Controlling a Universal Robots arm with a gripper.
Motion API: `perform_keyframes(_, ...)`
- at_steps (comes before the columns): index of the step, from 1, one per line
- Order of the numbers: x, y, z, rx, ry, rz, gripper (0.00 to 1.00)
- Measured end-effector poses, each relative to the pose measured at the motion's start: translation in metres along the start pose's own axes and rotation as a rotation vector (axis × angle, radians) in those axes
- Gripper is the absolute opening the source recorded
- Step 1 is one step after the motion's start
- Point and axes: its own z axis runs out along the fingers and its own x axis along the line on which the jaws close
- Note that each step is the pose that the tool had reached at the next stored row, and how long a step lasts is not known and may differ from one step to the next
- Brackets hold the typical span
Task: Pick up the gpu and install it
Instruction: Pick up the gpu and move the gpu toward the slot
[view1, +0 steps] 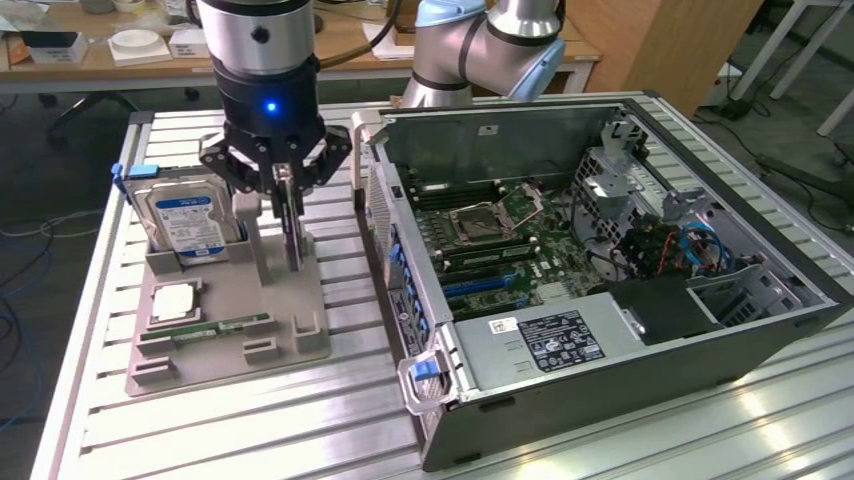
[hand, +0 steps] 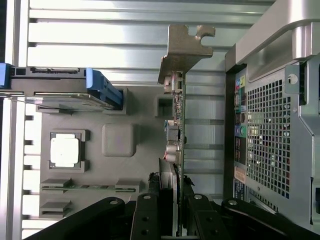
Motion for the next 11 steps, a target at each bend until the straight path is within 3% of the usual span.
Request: perform_keyframes(11, 0.0000, 0.0003, -0.0027, 0.0000, 0.0000, 0.000, 0.27)
